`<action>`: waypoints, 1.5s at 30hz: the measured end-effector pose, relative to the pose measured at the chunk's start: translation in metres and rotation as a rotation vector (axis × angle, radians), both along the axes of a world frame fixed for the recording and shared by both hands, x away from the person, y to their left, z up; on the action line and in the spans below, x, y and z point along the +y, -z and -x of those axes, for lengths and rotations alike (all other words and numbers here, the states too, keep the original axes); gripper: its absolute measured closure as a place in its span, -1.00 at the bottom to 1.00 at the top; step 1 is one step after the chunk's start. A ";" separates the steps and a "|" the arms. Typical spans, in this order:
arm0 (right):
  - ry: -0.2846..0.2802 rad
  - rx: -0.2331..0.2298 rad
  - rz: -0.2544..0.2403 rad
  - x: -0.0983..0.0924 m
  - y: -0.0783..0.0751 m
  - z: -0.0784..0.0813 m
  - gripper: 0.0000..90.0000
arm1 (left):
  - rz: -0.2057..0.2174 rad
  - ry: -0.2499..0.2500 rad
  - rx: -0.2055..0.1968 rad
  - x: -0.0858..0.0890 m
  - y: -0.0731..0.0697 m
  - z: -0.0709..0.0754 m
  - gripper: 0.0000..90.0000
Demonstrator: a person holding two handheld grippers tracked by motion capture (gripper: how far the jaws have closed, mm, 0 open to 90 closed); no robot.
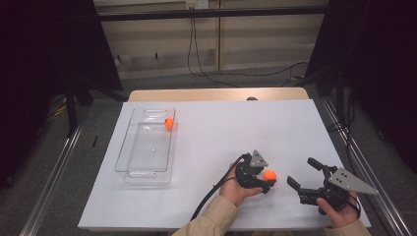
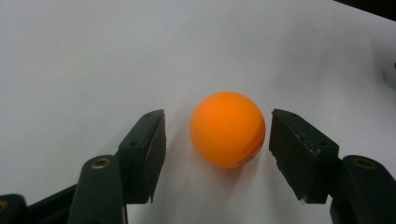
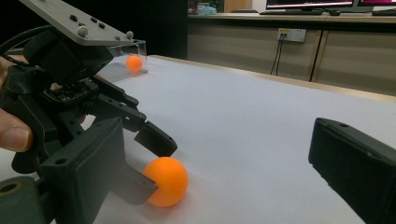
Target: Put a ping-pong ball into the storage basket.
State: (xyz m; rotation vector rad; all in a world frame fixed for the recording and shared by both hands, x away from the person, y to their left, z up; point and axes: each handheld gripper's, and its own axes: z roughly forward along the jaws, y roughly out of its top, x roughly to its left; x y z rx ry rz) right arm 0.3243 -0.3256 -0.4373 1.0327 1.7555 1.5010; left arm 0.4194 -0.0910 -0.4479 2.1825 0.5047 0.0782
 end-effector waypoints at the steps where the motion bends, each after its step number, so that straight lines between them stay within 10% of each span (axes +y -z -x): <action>1: 0.002 0.001 -0.001 0.000 0.000 0.000 -0.92 | 0.003 -0.002 0.002 0.000 0.000 0.000 -0.18; 45: -0.002 -0.001 -0.002 -0.002 0.000 0.000 -0.92 | -0.027 0.020 0.045 -0.008 0.000 -0.002 0.13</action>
